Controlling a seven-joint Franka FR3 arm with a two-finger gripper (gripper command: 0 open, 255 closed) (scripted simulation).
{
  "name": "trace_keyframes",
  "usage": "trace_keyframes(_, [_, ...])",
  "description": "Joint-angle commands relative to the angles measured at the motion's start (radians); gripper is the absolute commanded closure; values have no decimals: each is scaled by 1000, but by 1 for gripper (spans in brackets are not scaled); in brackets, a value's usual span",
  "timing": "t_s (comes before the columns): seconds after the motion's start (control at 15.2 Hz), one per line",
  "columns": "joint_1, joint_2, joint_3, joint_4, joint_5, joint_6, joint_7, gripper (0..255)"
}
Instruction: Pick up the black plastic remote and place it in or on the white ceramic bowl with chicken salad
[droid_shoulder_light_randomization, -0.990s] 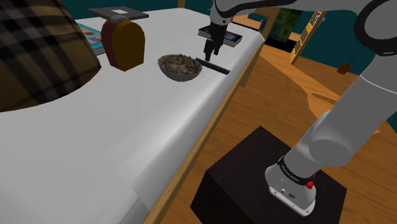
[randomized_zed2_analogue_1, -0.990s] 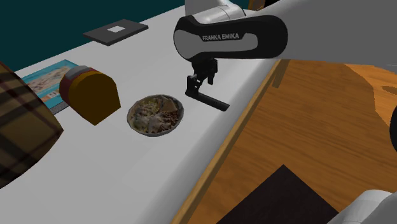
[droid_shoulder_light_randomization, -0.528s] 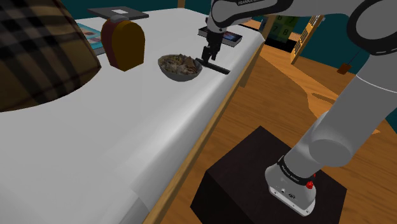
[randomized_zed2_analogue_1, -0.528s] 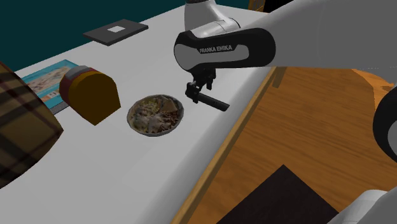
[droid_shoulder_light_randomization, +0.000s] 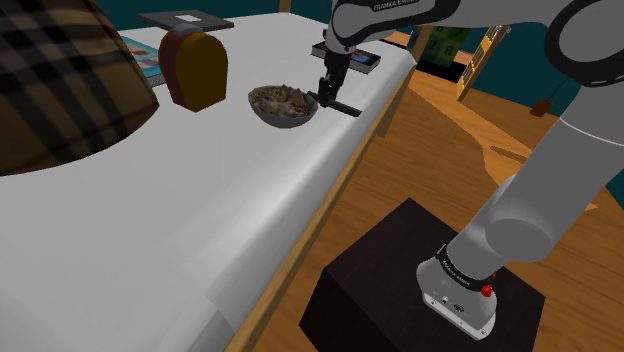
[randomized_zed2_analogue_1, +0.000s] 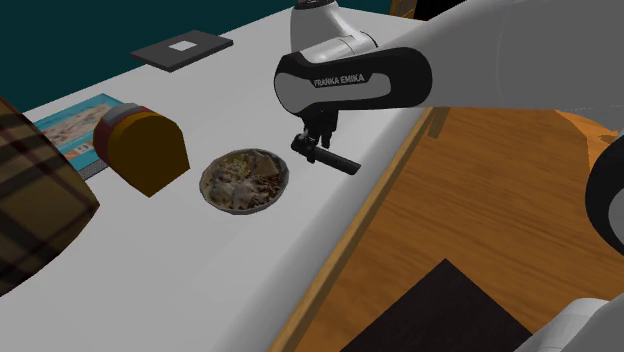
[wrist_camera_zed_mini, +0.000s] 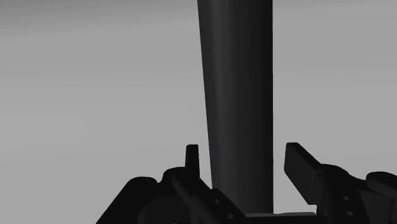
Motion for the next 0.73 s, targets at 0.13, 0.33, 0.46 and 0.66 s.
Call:
trace_keyframes(0.13, [0, 0, 0, -1, 0, 0, 0, 255])
trace_keyframes(0.33, [0, -1, 0, -1, 0, 0, 1, 255])
trace_keyframes(0.46, [0, 0, 0, -1, 0, 1, 1, 255])
trace_keyframes(0.66, [0, -6, 0, 19, 0, -26, -1, 255])
